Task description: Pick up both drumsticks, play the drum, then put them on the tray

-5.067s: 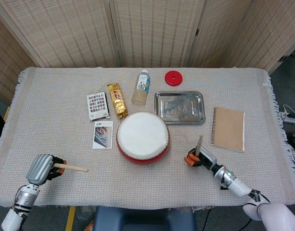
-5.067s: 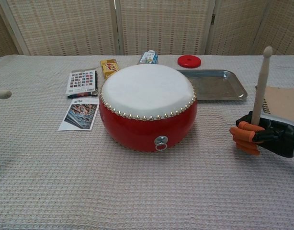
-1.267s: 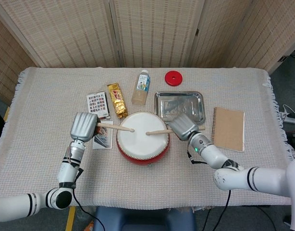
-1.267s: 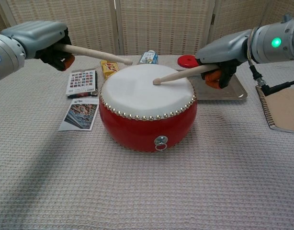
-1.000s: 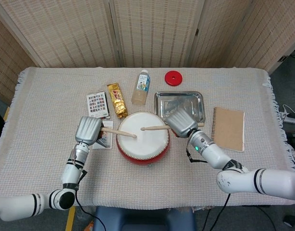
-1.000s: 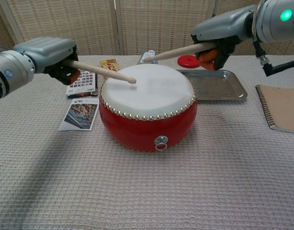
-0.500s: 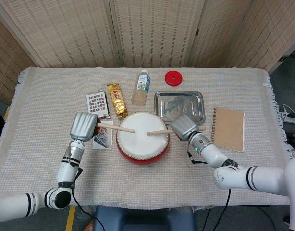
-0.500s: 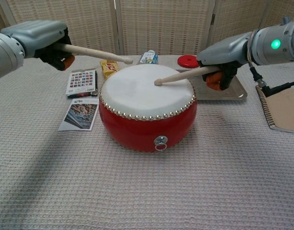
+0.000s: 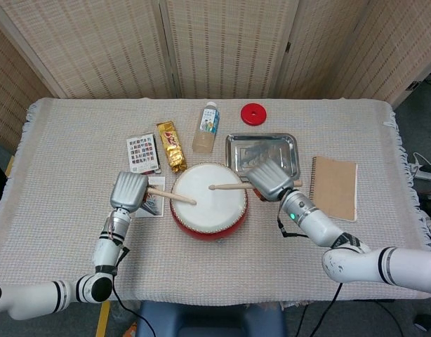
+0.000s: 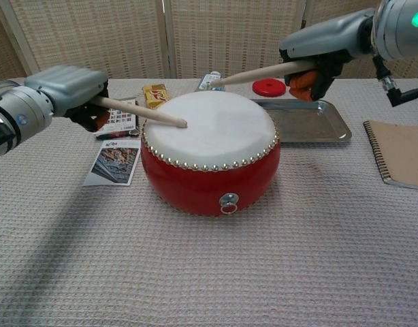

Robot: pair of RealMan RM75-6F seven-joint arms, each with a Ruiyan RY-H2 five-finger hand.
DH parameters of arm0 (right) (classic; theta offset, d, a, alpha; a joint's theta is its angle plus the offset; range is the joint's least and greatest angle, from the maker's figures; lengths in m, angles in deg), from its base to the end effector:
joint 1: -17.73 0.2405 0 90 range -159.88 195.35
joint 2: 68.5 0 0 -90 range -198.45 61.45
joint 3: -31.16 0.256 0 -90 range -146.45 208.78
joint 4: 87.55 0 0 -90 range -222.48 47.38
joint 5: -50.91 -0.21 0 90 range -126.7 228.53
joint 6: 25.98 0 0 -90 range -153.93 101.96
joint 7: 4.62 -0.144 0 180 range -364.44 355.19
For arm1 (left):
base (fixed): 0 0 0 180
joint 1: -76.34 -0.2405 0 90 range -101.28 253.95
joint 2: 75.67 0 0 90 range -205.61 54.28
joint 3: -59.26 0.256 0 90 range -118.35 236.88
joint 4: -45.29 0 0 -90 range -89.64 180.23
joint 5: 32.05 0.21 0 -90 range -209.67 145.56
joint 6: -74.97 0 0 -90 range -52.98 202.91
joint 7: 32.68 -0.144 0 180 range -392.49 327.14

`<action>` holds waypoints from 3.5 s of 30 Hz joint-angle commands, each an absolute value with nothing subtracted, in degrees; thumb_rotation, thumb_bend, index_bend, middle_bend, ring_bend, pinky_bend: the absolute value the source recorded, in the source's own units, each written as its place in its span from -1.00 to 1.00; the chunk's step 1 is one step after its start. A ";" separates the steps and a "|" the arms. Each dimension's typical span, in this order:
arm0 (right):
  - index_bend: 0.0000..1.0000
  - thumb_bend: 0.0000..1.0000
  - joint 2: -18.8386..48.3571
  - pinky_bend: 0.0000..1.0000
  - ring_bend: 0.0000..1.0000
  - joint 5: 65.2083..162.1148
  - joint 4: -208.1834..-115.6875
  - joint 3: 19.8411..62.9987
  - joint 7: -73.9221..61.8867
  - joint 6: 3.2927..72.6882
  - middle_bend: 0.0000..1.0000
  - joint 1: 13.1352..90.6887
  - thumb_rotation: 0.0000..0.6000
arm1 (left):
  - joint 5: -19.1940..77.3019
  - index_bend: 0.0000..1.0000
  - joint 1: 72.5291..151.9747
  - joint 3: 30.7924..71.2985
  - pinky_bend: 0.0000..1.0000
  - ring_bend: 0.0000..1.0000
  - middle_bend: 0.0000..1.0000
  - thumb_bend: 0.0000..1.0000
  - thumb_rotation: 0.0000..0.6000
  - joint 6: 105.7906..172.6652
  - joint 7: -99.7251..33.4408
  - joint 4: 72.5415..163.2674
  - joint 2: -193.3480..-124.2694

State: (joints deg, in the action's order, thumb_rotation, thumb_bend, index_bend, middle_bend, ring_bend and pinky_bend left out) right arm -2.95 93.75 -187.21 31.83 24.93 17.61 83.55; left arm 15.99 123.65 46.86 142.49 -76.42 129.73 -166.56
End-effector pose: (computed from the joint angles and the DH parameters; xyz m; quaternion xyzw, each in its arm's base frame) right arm -0.0920 -0.3789 0.0619 0.8378 -0.2850 0.2333 0.4031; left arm -0.1373 0.3722 0.0068 -0.7080 -0.2944 -0.3075 0.5635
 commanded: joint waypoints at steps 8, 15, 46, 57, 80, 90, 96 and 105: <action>1.00 0.23 2.98 1.00 0.94 88.65 -181.76 29.59 28.80 16.51 1.00 85.43 1.00 | 18.42 1.00 122.66 44.54 1.00 1.00 1.00 0.16 1.00 144.82 -72.64 136.07 -162.48; 1.00 0.23 -2.61 1.00 0.94 96.37 -187.32 33.59 21.45 19.23 1.00 81.95 1.00 | 14.91 1.00 124.01 46.52 1.00 1.00 1.00 0.16 1.00 141.08 -74.99 130.87 -167.19; 1.00 0.23 0.76 1.00 0.94 94.22 -183.01 30.73 24.88 15.55 1.00 82.65 1.00 | 17.46 1.00 123.63 44.30 1.00 1.00 1.00 0.16 1.00 144.59 -73.48 133.61 -165.10; 1.00 0.24 1.41 1.00 0.94 95.23 -183.16 31.57 24.26 17.69 1.00 82.22 1.00 | 16.21 1.00 123.66 44.59 1.00 1.00 1.00 0.16 1.00 143.45 -73.98 134.77 -164.58; 1.00 0.24 2.40 1.00 0.93 98.47 -179.91 32.89 20.00 16.12 1.00 80.08 1.00 | 22.32 1.00 119.94 44.69 1.00 1.00 1.00 0.16 1.00 147.98 -68.80 138.50 -158.93; 1.00 0.23 -1.27 0.89 0.78 105.88 -172.99 35.24 7.88 15.06 1.00 74.66 1.00 | 23.17 1.00 118.07 45.44 1.00 1.00 1.00 0.16 1.00 147.26 -65.79 137.96 -157.96; 1.00 0.23 5.55 0.79 0.65 107.38 -159.75 35.56 2.56 9.03 1.00 74.47 1.00 | 22.44 1.00 117.32 45.04 1.00 1.00 1.00 0.16 1.00 146.79 -64.52 137.84 -157.49; 0.94 0.01 18.65 0.51 0.26 112.59 -140.00 36.97 -3.49 2.91 0.74 76.23 1.00 | 22.03 1.00 116.62 44.20 1.00 1.00 1.00 0.16 1.00 146.86 -63.63 138.16 -156.44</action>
